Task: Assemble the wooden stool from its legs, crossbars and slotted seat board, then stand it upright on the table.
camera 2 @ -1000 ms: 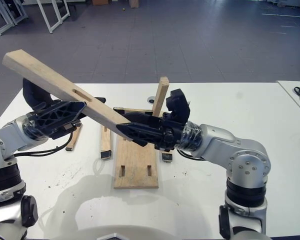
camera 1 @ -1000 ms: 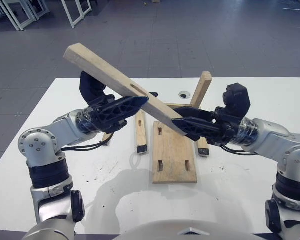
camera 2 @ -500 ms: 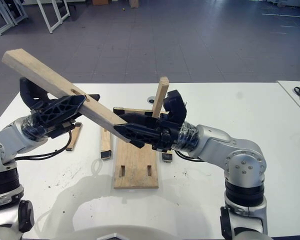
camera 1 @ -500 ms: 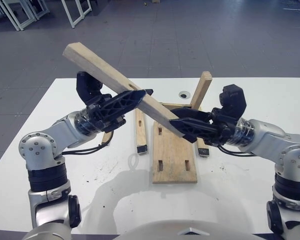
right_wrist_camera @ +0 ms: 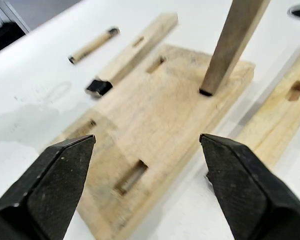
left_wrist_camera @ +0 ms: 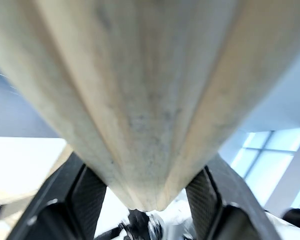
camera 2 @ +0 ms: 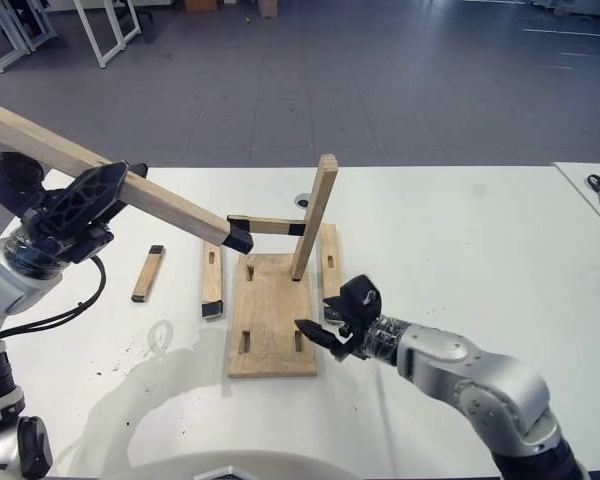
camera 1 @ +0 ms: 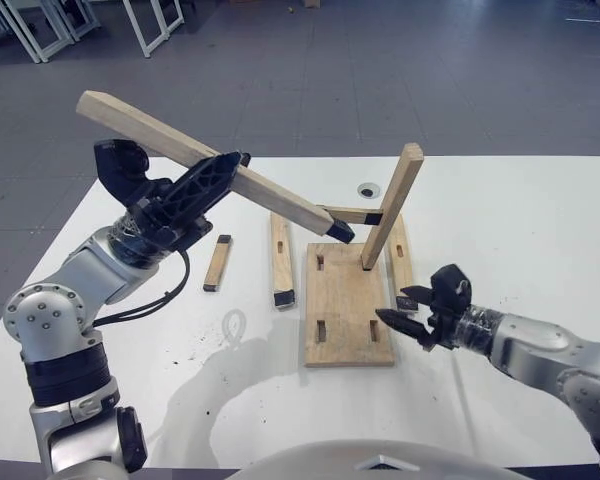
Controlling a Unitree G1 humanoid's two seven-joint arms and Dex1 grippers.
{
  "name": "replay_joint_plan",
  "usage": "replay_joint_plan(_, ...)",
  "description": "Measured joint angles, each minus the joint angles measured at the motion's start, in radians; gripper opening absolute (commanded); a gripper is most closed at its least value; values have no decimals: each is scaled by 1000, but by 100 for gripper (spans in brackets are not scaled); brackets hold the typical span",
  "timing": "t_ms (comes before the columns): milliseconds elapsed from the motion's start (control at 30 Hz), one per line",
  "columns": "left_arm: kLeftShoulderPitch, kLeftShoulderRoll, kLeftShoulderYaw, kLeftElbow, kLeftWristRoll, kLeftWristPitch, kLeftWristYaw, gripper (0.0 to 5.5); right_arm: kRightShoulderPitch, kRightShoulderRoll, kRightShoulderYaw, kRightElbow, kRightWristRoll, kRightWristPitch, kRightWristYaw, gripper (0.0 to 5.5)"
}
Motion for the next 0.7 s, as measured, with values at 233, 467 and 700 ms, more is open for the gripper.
replay_joint_plan(233,-29,-29,-50,-18,168,-98,50,206,-14,-19,188,59,-303,-80,85,386)
replay_joint_plan(467,-3,11,-108,-62,357,-144,-71,206,-56,-61,230,121,-421,-168,232,386)
replay_joint_plan(700,137,200,-247,-72,681,-218,-358,206,-27,-297,130,233,-487,-346,520,386)
